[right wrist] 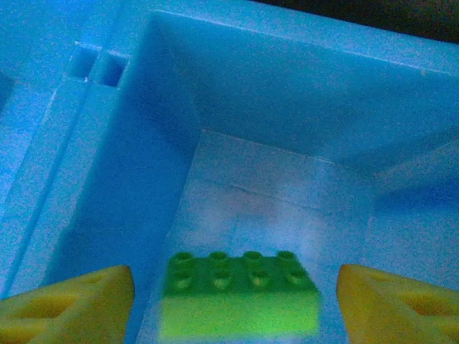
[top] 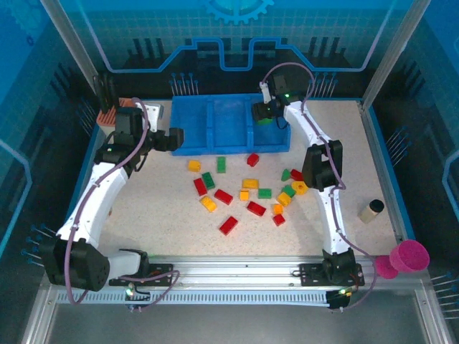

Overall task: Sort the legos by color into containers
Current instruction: Place the lego in the container, then pick up the lego from the middle-right of the table.

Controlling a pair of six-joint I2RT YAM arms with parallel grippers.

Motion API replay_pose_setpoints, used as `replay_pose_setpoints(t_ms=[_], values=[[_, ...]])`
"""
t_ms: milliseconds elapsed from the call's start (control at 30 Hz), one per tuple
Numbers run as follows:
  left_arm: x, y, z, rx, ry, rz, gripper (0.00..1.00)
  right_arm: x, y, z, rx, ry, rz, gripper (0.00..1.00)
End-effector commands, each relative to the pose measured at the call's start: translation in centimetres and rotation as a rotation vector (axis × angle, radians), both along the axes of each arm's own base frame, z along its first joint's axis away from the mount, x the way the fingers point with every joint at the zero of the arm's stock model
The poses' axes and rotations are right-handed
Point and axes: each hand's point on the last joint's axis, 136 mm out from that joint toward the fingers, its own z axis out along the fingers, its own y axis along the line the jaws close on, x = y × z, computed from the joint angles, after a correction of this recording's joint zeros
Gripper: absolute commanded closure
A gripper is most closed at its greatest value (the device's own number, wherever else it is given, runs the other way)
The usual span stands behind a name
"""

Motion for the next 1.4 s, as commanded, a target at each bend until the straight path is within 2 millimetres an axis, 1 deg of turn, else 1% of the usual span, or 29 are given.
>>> replay_pose_setpoints(t_ms=[0, 133, 200, 233, 267, 300, 367, 400, 467, 500, 567, 667, 767, 867, 967, 1100, 1167, 1367], values=[[-0.3, -0.3, 0.5, 0.010, -0.024, -0.018, 0.01, -0.5, 0.8, 4.2, 0.061, -0.053, 0.035, 0.26], [-0.4, -0.8, 0.7, -0.018, -0.032, -0.039, 0.01, -1.3, 0.8, 5.0, 0.053, -0.052, 0.043, 0.27], [-0.5, -0.9, 0.8, -0.024, -0.038, -0.043, 0.01, -2.2, 0.6, 5.9, 0.042, -0.051, 0.047, 0.27], [-0.6, -0.9, 0.9, -0.025, -0.041, -0.043, 0.01, -2.6, 0.5, 5.7, 0.034, -0.037, 0.048, 0.28], [-0.6, -1.0, 0.9, -0.026, -0.041, -0.044, 0.01, -3.6, 0.3, 7.3, 0.031, -0.049, 0.045, 0.28], [-0.7, -0.9, 0.8, -0.025, -0.041, -0.044, 0.01, -4.4, 0.0, 7.8, 0.021, -0.045, 0.041, 0.27], [-0.7, -0.7, 0.6, -0.019, -0.041, -0.032, 0.01, -6.7, -0.6, 8.8, 0.011, -0.031, 0.029, 0.23], [-0.7, -0.5, 0.5, -0.017, -0.044, -0.018, 0.01, -8.0, -1.0, 9.0, 0.012, -0.017, 0.021, 0.21], [-0.6, -0.1, 0.2, -0.009, -0.050, 0.007, 0.01, -11.1, -1.8, 9.0, 0.015, 0.022, -0.002, 0.19], [-0.6, -0.1, 0.1, -0.008, -0.050, 0.005, 0.01, -12.5, -2.2, 7.9, 0.010, 0.058, -0.011, 0.19], [-0.6, -0.2, -0.1, -0.007, -0.046, 0.002, 0.01, -15.6, -3.2, 6.9, -0.002, 0.111, -0.039, 0.19], [-0.7, -0.4, -0.3, -0.015, -0.039, -0.004, 0.01, -19.5, -4.1, 4.9, -0.015, 0.187, -0.064, 0.20], [-0.8, -0.7, -0.5, -0.021, -0.036, -0.013, 0.01, -22.1, -5.3, 2.9, -0.061, 0.248, -0.096, 0.20], [-0.8, -1.1, -0.8, -0.030, -0.026, -0.025, 0.01, -24.0, -7.4, 1.2, -0.121, 0.290, -0.148, 0.20], [-0.7, -1.3, -1.1, -0.028, -0.019, -0.029, 0.01, -25.4, -9.1, 0.0, -0.125, 0.325, -0.197, 0.20], [-0.6, -1.5, -1.5, -0.031, -0.005, -0.036, 0.01, -26.3, -11.3, -1.4, -0.147, 0.364, -0.231, 0.20], [-0.4, -1.6, -1.7, -0.034, 0.004, -0.041, 0.01, -26.3, -11.7, -2.0, -0.153, 0.384, -0.211, 0.19], [-0.4, -1.7, -1.9, -0.025, 0.019, -0.045, 0.01, -26.2, -11.8, -4.7, -0.177, 0.492, -0.148, 0.15]])
